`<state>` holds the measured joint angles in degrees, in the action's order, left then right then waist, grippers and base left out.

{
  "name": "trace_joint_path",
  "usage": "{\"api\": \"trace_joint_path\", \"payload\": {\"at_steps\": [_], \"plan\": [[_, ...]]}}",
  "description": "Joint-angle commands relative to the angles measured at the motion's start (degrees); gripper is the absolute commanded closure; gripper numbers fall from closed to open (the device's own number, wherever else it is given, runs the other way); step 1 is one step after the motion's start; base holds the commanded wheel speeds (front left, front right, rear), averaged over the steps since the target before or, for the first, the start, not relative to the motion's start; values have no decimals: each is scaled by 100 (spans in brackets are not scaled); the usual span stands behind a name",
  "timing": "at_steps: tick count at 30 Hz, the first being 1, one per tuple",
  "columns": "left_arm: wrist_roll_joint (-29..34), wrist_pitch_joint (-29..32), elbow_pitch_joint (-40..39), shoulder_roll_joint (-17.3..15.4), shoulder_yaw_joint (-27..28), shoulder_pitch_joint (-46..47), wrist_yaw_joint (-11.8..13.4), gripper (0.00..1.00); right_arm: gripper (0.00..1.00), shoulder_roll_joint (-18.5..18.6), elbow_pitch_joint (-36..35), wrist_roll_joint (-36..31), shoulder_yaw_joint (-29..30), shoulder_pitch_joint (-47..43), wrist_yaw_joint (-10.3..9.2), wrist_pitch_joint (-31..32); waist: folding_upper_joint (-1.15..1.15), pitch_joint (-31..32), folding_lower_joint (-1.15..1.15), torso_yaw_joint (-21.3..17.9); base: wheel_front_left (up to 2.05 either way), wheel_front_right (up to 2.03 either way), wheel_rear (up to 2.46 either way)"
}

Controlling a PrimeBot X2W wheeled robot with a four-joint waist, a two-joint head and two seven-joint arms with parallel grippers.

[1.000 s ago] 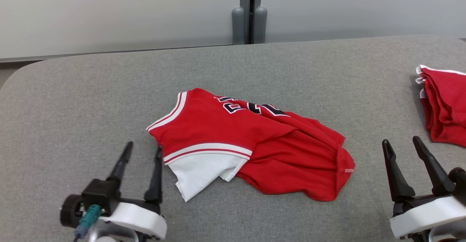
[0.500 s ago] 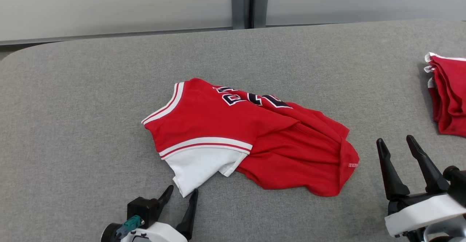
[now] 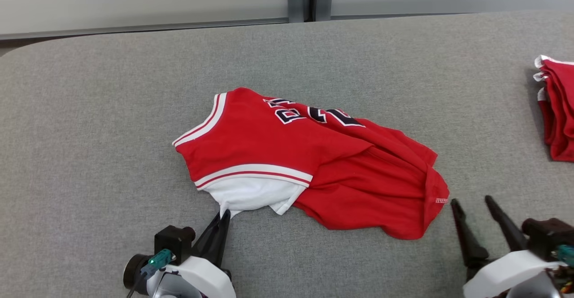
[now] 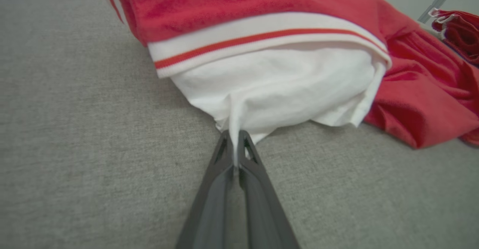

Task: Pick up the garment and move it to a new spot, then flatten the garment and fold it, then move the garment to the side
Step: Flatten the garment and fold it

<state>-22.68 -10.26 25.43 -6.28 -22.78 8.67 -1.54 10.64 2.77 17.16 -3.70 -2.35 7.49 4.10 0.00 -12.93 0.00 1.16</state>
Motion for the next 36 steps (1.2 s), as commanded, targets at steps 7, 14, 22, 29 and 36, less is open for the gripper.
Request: {"api": "trace_joint_path", "payload": {"at_steps": [7, 14, 22, 29, 36], "plan": [[4, -85, 57, 34, -27, 270, -12, 100, 0, -42, 700, 151, -662, 563, 1, -180, 0, -218, 0, 134, 0, 0, 0], [-4, -175, 112, 90, -115, 411, -39, 100, 53, -138, 1229, 40, -452, 801, 1, -241, 0, -344, 0, 247, 0, 0, 0], [6, -361, -9, 56, -18, 510, 40, 100, 100, -198, 1181, 31, -95, 793, -1, -357, 0, -418, 0, 235, 0, 0, 0], [171, -471, -871, -146, 271, 491, 285, 100, 100, -178, 658, 182, 184, 901, 0, -551, 0, -262, 0, 118, 0, 0, 0], [411, -492, -2245, -460, 677, 644, 571, 100, 100, 34, 88, 248, 497, 1178, 0, -530, 0, -19, 0, 39, 0, 0, 0]]}}
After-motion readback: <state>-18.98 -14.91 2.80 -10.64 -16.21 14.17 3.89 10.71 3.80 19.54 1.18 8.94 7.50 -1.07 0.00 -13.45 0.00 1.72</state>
